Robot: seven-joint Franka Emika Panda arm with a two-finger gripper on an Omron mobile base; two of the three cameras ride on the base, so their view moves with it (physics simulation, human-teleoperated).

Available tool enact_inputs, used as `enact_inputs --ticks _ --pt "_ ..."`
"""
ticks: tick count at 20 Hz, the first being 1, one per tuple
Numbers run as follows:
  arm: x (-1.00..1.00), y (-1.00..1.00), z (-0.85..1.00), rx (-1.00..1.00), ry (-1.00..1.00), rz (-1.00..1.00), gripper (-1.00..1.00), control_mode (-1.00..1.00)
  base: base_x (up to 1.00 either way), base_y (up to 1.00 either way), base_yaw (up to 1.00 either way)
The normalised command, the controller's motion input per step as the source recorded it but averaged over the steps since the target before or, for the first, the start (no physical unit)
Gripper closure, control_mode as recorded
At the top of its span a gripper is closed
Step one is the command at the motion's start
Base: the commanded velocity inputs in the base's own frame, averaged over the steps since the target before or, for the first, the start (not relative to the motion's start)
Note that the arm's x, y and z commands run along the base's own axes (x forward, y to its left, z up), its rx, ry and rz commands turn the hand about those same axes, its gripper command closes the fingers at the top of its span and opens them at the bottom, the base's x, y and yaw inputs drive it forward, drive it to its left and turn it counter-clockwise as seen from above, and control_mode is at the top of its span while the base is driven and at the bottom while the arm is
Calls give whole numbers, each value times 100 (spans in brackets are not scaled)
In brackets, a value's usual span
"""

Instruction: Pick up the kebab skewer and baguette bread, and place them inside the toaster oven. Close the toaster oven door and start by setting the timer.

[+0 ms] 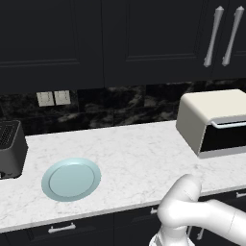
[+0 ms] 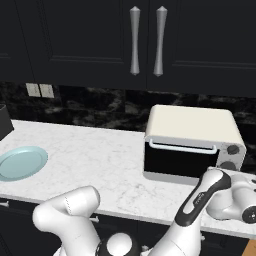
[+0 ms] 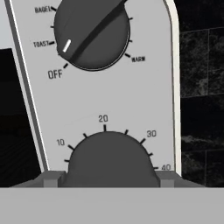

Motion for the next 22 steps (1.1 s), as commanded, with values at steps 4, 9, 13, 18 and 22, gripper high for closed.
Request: enact_inputs --ticks 4,9,13,18,22 --pt "0 -1 0 19 0 -3 100 -100 0 0 0" --pt "0 0 0 22 0 -6 100 -100 0 0 0" --pt "-3 0 0 25 0 -7 100 -100 0 0 0" --pt "-2 -1 0 25 0 -7 100 -100 0 0 0" --pt "-1 0 0 25 0 -8 100 -100 0 0 0"
